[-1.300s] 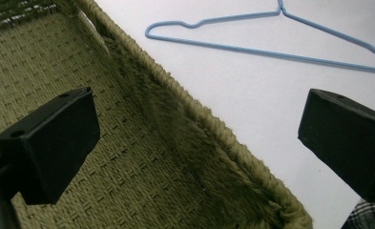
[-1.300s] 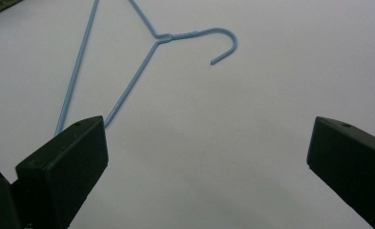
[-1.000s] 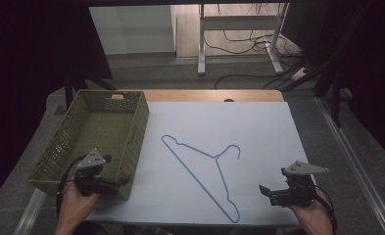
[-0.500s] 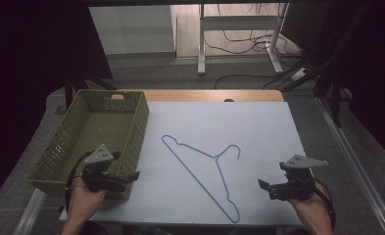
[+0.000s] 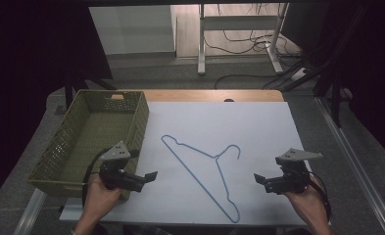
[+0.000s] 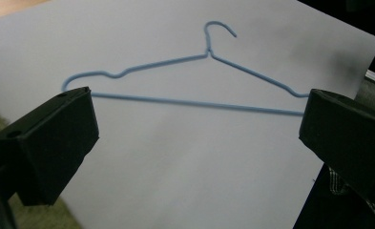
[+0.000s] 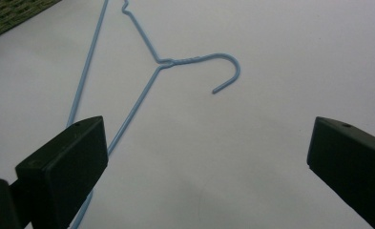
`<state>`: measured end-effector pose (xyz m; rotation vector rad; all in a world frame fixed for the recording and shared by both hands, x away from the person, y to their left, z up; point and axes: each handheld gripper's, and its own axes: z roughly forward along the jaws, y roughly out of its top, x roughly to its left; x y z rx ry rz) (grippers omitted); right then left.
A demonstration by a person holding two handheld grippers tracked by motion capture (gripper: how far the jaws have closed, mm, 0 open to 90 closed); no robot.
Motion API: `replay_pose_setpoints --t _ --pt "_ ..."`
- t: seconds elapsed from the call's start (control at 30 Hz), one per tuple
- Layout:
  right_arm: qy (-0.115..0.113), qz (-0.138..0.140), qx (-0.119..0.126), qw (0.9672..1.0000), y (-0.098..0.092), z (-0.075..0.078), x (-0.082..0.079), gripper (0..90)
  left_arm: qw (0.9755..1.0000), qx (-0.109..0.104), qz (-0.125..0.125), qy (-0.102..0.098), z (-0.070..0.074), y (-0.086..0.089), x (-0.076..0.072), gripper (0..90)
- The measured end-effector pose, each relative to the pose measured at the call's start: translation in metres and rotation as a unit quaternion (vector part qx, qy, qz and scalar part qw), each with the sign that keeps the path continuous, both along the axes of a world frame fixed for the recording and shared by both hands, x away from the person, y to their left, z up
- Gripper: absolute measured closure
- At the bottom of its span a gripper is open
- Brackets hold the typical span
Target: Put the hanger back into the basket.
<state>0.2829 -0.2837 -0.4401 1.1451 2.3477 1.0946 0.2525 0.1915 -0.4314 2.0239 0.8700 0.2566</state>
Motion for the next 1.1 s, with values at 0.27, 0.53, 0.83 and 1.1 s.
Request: replay_pose_setpoints --t 0.27,0.53,0.83,1.1 --pt "0.006 -0.003 -0.010 0.9999 0.008 0.000 0.012 0.0 0.9994 0.013 -0.031 0.001 -0.005 -0.030 0.014 0.0" --pt "0.005 0.004 -0.018 0.9998 0.021 0.003 0.031 0.0 0.9980 0.023 -0.057 0.016 -0.016 -0.056 0.036 0.2" --pt "0.005 -0.004 -0.022 0.9997 0.034 0.002 0.059 0.0 0.9972 0.037 -0.063 0.015 -0.024 -0.071 0.057 0.2" --pt "0.027 -0.013 -0.037 0.9989 0.043 -0.005 0.087 0.0 0.9957 0.048 -0.077 0.019 -0.037 -0.095 0.073 0.2"
